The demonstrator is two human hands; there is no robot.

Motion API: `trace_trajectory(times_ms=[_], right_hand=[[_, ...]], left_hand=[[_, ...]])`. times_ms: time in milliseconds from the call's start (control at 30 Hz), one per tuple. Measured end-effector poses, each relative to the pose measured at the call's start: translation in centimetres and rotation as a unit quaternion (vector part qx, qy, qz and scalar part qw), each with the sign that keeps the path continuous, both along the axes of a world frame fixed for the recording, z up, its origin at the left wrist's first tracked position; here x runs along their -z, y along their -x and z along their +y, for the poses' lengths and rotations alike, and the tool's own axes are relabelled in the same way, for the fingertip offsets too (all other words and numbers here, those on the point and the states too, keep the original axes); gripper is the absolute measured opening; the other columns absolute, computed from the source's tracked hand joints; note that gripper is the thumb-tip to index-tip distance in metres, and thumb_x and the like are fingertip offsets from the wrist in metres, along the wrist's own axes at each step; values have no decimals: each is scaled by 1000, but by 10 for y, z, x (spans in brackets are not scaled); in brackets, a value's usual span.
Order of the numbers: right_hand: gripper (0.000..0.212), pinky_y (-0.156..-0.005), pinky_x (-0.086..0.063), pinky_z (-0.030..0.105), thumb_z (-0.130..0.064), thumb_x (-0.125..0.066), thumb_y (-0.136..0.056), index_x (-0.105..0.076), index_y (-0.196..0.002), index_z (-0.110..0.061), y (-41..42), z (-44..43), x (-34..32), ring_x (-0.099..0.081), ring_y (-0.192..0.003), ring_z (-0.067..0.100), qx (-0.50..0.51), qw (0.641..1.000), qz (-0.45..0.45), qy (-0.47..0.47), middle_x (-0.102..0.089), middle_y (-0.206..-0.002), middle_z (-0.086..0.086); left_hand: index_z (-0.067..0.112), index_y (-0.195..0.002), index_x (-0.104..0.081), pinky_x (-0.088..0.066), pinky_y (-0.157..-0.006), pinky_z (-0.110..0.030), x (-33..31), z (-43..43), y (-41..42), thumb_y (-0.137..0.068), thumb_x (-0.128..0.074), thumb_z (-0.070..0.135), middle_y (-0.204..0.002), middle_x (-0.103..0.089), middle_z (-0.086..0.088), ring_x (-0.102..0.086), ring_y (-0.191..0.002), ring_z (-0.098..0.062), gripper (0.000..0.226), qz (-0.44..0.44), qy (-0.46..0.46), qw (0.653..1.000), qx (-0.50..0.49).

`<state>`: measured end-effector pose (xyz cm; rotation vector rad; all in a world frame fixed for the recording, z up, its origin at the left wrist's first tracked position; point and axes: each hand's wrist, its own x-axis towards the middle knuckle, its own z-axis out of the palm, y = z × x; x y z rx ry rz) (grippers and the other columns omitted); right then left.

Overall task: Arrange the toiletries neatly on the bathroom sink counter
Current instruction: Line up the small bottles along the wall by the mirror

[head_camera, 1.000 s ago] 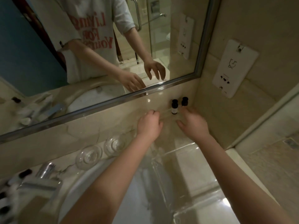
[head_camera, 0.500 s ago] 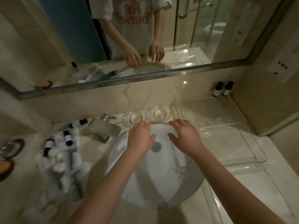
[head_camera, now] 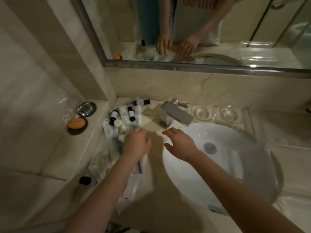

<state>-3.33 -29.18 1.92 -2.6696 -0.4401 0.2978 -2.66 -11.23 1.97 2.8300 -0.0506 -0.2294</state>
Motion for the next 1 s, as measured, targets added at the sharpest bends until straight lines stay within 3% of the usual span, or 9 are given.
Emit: trace_trajectory(times_ms=[167,367,567,667,800,1000], right_hand=[[50,-92,-49,41,-26,-55,-89,-43,-137,-17,-51,58,0,-52,-118,29,-36,999,25,10,-51,-134,10],[49,-88,-50,40,-30,-51,-92,-39,-137,-16,-110,113,6,-56,-112,32,-13,997,71,17,-53,-131,12],[37,-81,-45,32,-25,-49,-93,-49,-127,-10,-154,152,30,-56,-110,30,40,994,103,7,-59,-124,14],[33,-76,-41,31,-24,-46,-94,-49,-122,-7,-171,164,46,-56,-105,32,56,990,127,16,-58,-119,17],[44,-83,-47,39,-26,-47,-93,-40,-132,-6,-182,179,63,-55,-110,33,77,986,145,36,-52,-125,17],[35,-82,-46,36,-25,-48,-93,-46,-124,-8,-190,190,74,-55,-111,32,141,976,162,25,-51,-123,14]], left_hand=[[6,-121,-58,-46,-96,-39,7,74,-39,-87,-57,29,-129,-54,-15,-51,-117,-34,41,26,-9,996,-84],[7,-106,-62,-49,-84,-38,19,129,-94,-83,-58,30,-111,-62,-17,-58,-101,-36,33,83,28,981,-172],[5,-95,-61,-45,-69,-33,40,143,-126,-90,-50,27,-99,-63,-17,-60,-86,-32,25,94,97,971,-196],[3,-99,-59,-48,-76,-36,49,141,-138,-91,-50,27,-103,-62,-17,-60,-91,-32,27,105,105,968,-204],[6,-123,-47,-46,-90,-42,59,136,-147,-93,-47,29,-123,-55,-18,-54,-112,-36,37,117,44,972,-197],[4,-122,-51,-42,-94,-42,66,130,-159,-101,-27,40,-126,-57,-21,-52,-117,-37,49,125,25,971,-203]])
